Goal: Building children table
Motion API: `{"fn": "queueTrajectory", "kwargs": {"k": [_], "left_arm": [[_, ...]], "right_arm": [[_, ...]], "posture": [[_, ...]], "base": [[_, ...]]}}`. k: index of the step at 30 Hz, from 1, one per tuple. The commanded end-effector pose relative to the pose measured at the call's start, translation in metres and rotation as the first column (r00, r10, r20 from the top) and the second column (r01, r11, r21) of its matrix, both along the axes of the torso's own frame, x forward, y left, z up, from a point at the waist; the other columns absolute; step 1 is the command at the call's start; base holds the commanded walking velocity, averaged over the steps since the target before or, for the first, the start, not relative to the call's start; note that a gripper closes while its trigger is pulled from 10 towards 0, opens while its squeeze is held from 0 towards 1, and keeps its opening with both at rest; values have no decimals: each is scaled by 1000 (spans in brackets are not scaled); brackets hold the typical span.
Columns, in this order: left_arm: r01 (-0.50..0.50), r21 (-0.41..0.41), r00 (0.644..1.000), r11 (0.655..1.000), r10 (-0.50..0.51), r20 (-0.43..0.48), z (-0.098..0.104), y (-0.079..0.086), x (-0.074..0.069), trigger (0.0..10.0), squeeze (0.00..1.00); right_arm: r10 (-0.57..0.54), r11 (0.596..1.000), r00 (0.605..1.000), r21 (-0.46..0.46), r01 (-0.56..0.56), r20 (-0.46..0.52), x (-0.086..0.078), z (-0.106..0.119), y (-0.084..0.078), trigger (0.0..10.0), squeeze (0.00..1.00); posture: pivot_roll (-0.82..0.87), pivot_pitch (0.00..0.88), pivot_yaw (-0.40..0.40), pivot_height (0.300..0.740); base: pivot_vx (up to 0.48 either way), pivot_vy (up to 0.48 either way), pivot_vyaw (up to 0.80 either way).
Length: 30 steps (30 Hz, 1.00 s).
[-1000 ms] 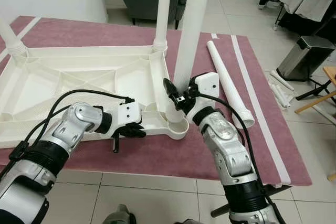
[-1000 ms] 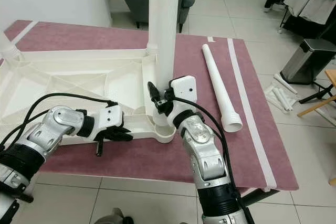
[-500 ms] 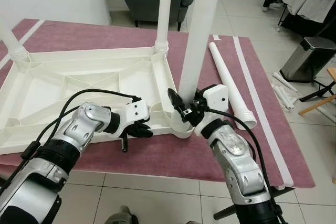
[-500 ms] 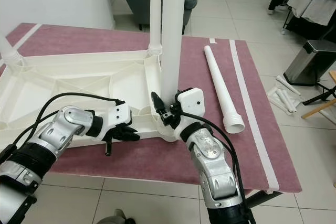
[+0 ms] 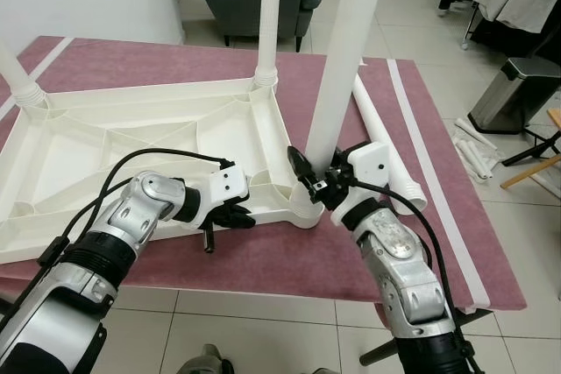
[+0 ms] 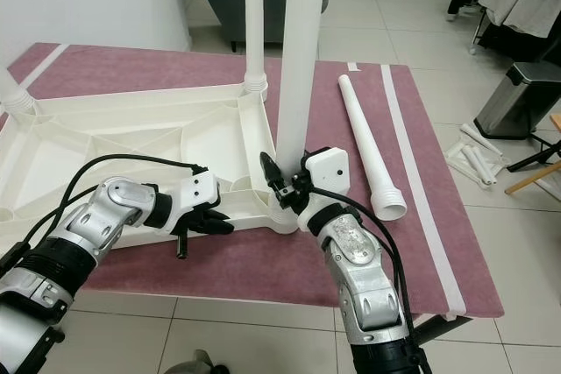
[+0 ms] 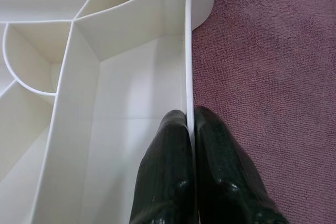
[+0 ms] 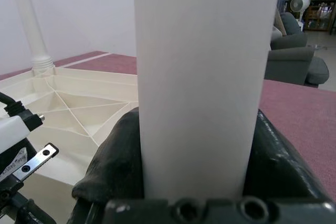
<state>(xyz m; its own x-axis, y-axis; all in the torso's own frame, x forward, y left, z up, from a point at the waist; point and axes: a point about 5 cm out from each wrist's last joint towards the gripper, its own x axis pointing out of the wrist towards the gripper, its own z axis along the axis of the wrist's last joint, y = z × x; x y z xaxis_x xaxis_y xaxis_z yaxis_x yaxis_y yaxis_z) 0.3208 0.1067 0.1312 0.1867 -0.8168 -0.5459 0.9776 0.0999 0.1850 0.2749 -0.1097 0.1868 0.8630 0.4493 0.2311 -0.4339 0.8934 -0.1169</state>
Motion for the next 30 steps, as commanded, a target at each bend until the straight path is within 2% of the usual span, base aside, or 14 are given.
{"fn": "queueTrajectory", "kwargs": {"k": [1, 9, 14, 16, 17, 19, 22, 24, 26, 30], "left_arm": [[-52, -54, 997, 997, 55, 47, 9, 2, 4, 0, 0], [-48, -58, 998, 997, 50, 37, 8, 2, 3, 0, 0], [-50, -56, 998, 997, 52, 33, 7, 3, 3, 0, 0], [-52, -56, 998, 997, 54, 31, 7, 4, 3, 0, 0], [-53, -54, 998, 997, 54, 29, 7, 4, 2, 0, 0], [-53, -54, 998, 997, 54, 29, 7, 4, 2, 0, 0], [-52, -51, 998, 997, 54, 27, 6, 4, 2, 0, 0], [-52, -51, 998, 997, 54, 27, 6, 4, 2, 0, 0], [-52, -50, 998, 997, 53, 26, 6, 4, 2, 0, 0], [-53, -49, 998, 997, 54, 26, 6, 4, 3, 0, 0]], "right_arm": [[-5, 1000, 998, -2, 4, -64, 3, -12, -3, 10000, 0], [3, 1000, 996, 1, -3, -93, 9, -23, -2, 10000, 0], [13, 1000, 995, -27, -15, -96, 11, -27, -3, 10000, 0], [36, 999, 991, -20, -39, -126, 10, -32, -3, 10000, 0], [95, 995, 982, -12, -98, -160, 6, -38, -1, 10000, 0], [95, 995, 982, -12, -98, -160, 6, -38, -1, 10000, 0], [226, 974, 950, 26, -226, -217, 0, -44, 2, 10000, 0], [258, 966, 939, 32, -258, -228, 0, -45, 2, 10000, 0], [312, 948, 917, 16, -318, -248, -1, -46, 1, 10000, 0], [351, 928, 899, -30, -371, -263, 1, -46, 0, 10000, 0]], "posture": [[100, 52, 54, 740], [102, 56, 61, 740], [106, 61, 64, 740], [106, 62, 66, 740], [106, 64, 68, 740], [106, 64, 68, 740], [108, 66, 72, 740], [107, 67, 73, 740], [107, 68, 75, 740], [108, 67, 73, 740]], "base": [[0, 0, 0], [0, 0, 0], [0, 0, 0], [0, 0, 0], [0, 0, 0], [0, 0, 0], [0, 0, 0], [0, 0, 0], [0, 0, 0], [0, 0, 0]]}}
